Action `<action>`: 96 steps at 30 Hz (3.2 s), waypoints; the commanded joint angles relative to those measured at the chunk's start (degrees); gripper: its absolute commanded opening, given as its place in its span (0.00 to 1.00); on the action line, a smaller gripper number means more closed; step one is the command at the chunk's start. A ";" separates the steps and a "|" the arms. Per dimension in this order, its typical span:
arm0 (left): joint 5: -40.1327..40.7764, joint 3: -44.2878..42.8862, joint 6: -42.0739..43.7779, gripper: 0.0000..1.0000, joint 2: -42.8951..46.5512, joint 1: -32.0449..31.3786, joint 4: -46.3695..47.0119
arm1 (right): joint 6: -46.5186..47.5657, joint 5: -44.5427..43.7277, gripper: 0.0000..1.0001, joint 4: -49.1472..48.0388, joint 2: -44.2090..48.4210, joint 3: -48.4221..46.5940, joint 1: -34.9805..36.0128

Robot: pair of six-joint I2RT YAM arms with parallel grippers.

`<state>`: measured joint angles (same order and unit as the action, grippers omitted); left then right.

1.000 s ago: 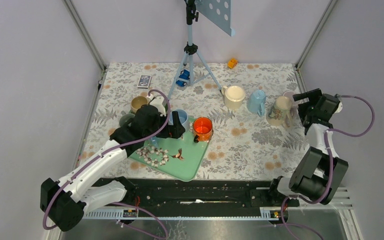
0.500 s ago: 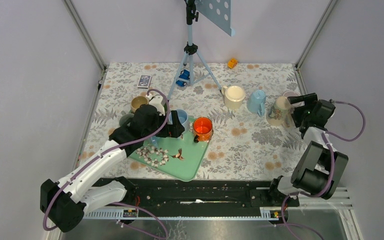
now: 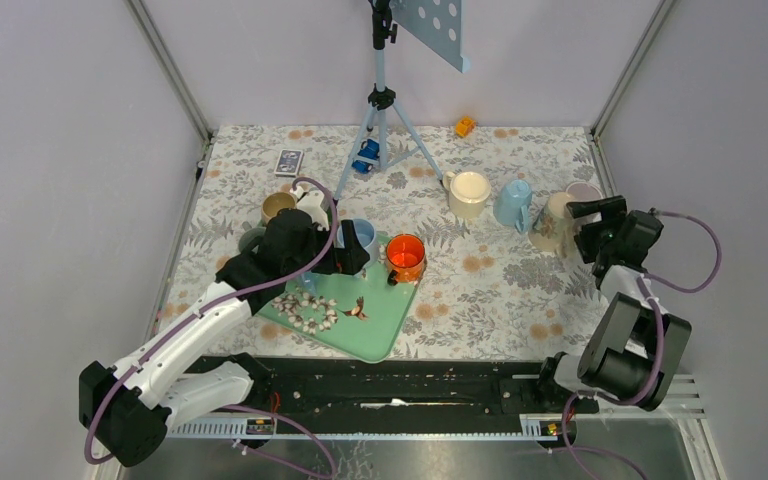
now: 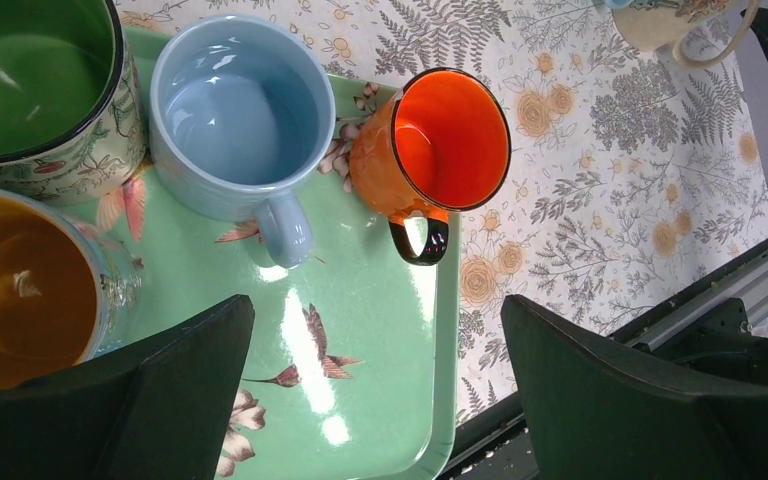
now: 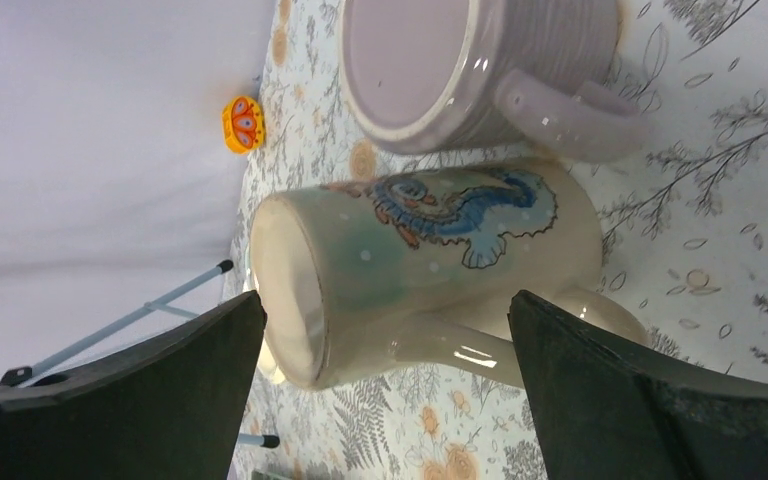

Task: Turn the mug right side up
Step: Turn over the cup at the corner of the board.

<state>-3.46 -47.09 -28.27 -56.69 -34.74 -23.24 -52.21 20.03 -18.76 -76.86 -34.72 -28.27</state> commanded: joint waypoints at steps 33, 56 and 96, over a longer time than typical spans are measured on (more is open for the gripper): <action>-2.41 0.16 0.37 0.99 -1.12 0.38 3.68 | 24.86 -34.96 0.87 31.04 1.23 -13.23 26.07; -3.96 -0.11 -0.63 0.99 -2.28 0.45 4.00 | 28.82 -38.71 0.51 24.94 -4.45 -12.24 27.96; -18.71 0.30 -13.81 0.99 -3.82 0.44 11.31 | 22.27 -33.41 0.00 32.44 8.51 -10.25 32.41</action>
<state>-18.68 -47.09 -38.94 -60.27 -34.54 -17.43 -27.33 -14.39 16.45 -74.24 -45.01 3.29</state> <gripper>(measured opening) 0.988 0.288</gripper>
